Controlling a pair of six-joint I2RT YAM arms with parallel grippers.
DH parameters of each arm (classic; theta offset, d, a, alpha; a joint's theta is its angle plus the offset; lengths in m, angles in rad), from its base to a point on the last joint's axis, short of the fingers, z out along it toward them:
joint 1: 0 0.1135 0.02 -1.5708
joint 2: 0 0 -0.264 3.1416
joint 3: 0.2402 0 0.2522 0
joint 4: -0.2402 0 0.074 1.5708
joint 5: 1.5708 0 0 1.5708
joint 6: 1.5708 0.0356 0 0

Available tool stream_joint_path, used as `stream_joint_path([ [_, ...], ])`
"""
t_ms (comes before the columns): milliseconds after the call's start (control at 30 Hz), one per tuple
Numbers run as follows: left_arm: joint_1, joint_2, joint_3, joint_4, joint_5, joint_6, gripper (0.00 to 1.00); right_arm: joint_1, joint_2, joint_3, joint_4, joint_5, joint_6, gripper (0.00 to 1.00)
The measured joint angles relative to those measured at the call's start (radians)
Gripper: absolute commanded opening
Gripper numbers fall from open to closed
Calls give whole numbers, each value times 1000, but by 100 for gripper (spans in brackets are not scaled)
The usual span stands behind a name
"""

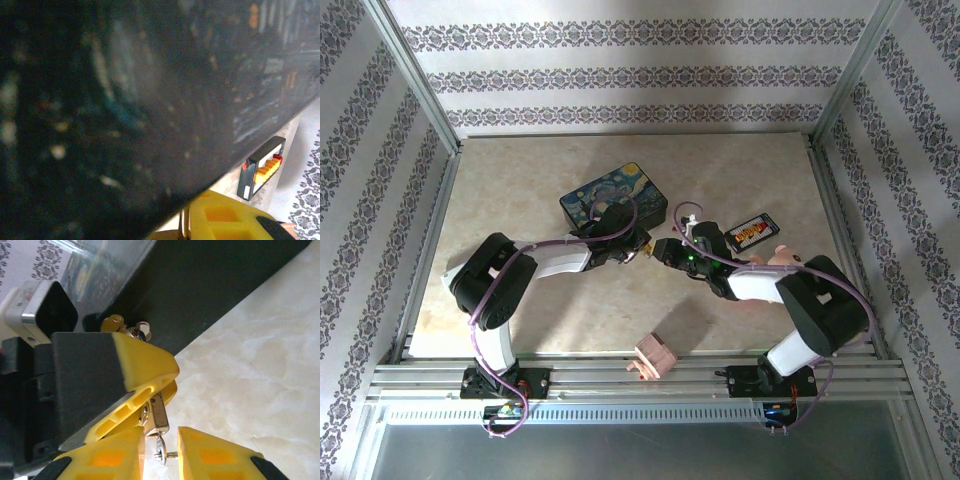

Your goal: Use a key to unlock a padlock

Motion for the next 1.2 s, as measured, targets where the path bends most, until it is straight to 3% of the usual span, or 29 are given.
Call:
stream_joint_path([
  [267, 0, -11, 0, -24, 26, 3, 11, 52, -100, 66, -232, 105, -140, 24],
  [767, 0, -11, 0, -25, 40, 3, 12, 44, -23, 78, -243, 39, -111, 23],
  [1200, 7, -11, -4, -21, 37, 11, 21, 43, 25, 92, -173, 2, -70, 0],
])
